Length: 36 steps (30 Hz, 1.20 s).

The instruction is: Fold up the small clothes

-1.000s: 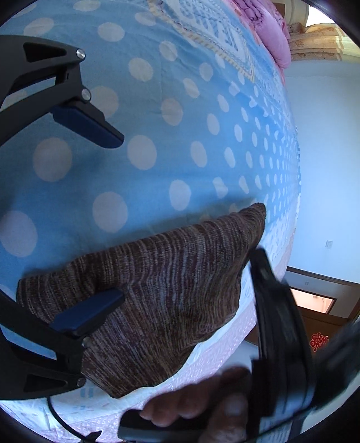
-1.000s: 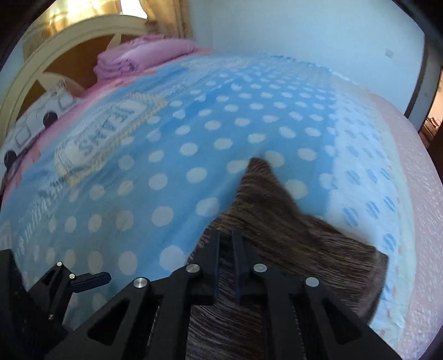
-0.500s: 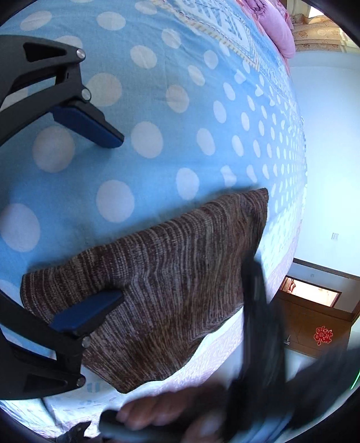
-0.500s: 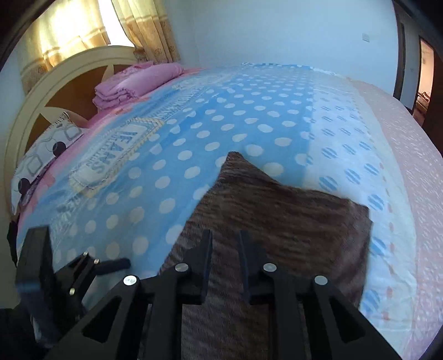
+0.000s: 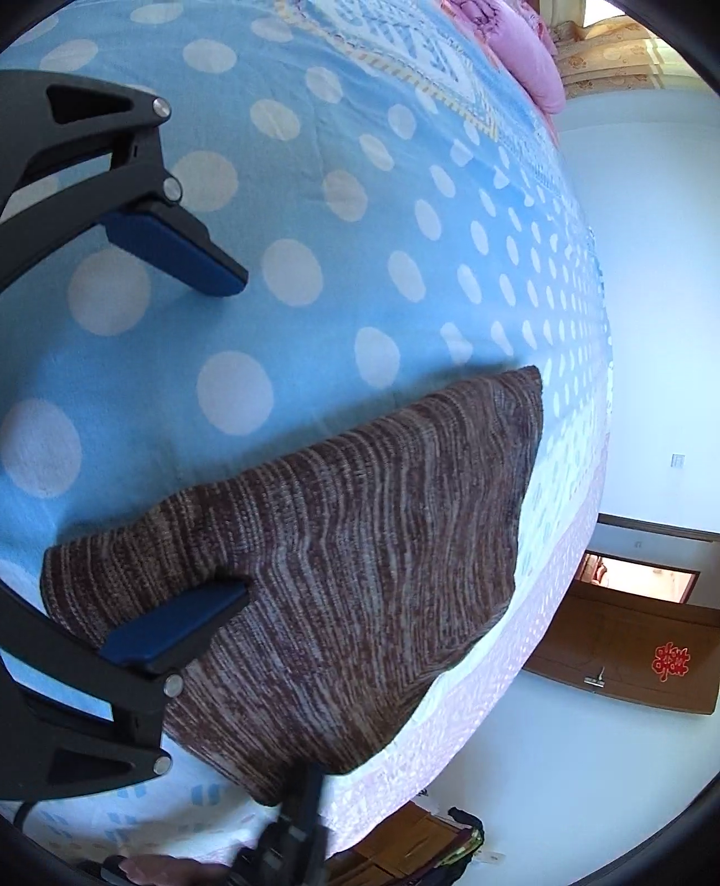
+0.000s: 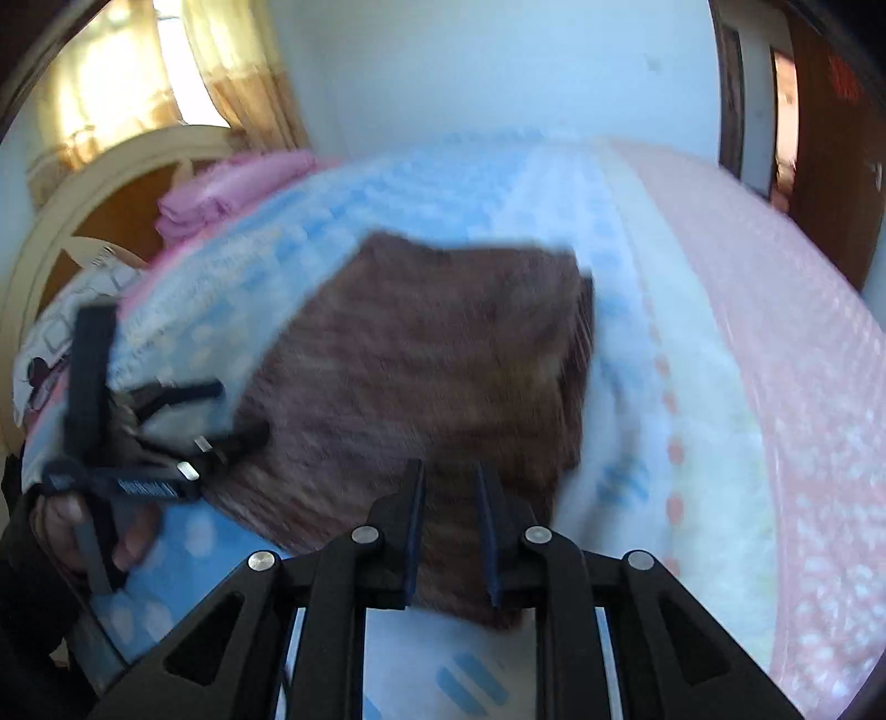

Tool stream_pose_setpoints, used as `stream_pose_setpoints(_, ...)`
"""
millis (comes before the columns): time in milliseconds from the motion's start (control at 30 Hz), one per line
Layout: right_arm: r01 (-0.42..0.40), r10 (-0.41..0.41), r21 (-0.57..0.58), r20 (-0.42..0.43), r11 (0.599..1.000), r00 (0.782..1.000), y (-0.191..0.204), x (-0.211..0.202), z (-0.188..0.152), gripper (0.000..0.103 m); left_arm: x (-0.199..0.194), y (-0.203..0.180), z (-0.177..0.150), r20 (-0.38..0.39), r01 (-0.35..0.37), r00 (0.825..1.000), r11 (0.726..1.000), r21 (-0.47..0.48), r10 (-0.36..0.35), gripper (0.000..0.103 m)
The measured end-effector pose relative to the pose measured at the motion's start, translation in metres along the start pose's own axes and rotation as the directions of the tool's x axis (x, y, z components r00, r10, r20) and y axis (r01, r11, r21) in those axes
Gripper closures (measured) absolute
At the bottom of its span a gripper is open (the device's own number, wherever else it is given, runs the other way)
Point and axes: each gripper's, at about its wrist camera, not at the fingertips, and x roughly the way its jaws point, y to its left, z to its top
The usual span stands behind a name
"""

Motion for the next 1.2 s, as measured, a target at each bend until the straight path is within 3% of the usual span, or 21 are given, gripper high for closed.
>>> stream_pose_setpoints(100,0.011,-0.011,-0.026,-0.004,1.000,1.000,0.004,0.017,0.023,0.084,-0.001,-0.002,-0.001,0.003,-0.016,1.000,1.000,0.010,0.016,0.000)
stream_pose_setpoints(200,0.045,-0.043,0.021,-0.080,0.999,0.996,-0.012,0.052,0.031,0.084,-0.001,-0.006,0.000,-0.001,-0.034,0.999,0.999,0.030,0.034,0.000)
stream_pose_setpoints(267,0.045,-0.040,0.046,-0.099,0.998,0.994,-0.025,0.069,0.029,0.091,0.000,-0.005,0.000,-0.006,-0.031,0.999,0.999,0.028,0.031,0.000)
stream_pose_setpoints(333,0.030,-0.024,0.082,-0.074,0.996,0.997,-0.036,0.069,0.028,0.102,0.000,-0.005,0.001,-0.014,-0.027,1.000,0.999,0.024,0.027,0.000)
stream_pose_setpoints(433,-0.024,0.030,0.131,-0.046,0.991,0.999,-0.044,0.066,0.019,0.103,0.000,-0.008,0.001,-0.012,-0.037,0.999,0.999,0.032,0.038,0.000)
stream_pose_setpoints(900,-0.003,0.002,0.124,0.012,0.992,1.000,-0.037,0.046,-0.002,0.102,-0.001,-0.020,0.014,0.008,-0.096,0.995,0.989,0.109,0.095,0.000)
stream_pose_setpoints(967,-0.025,0.020,0.119,0.037,0.993,0.999,-0.037,0.038,-0.003,0.096,-0.001,-0.023,0.019,0.015,-0.097,0.995,0.988,0.122,0.096,0.000)
stream_pose_setpoints(1067,-0.058,0.049,0.110,0.080,0.992,0.996,-0.039,0.024,0.000,0.065,0.001,-0.025,0.024,0.028,-0.091,0.996,0.989,0.115,0.088,0.000)
stream_pose_setpoints(1100,-0.044,0.034,0.109,0.097,0.993,0.995,-0.040,0.020,0.002,0.044,0.004,-0.024,0.025,0.020,-0.080,0.997,0.991,0.108,0.079,0.000)
stream_pose_setpoints(1133,-0.024,0.011,0.113,0.112,0.993,0.994,-0.043,0.018,0.005,0.036,0.007,-0.024,0.026,0.010,-0.070,0.998,0.992,0.102,0.070,0.000)
stream_pose_setpoints(1200,-0.020,0.006,0.119,0.113,0.993,0.994,-0.050,0.020,0.015,0.036,0.011,-0.022,0.025,-0.002,-0.047,0.999,0.995,0.085,0.048,0.000)
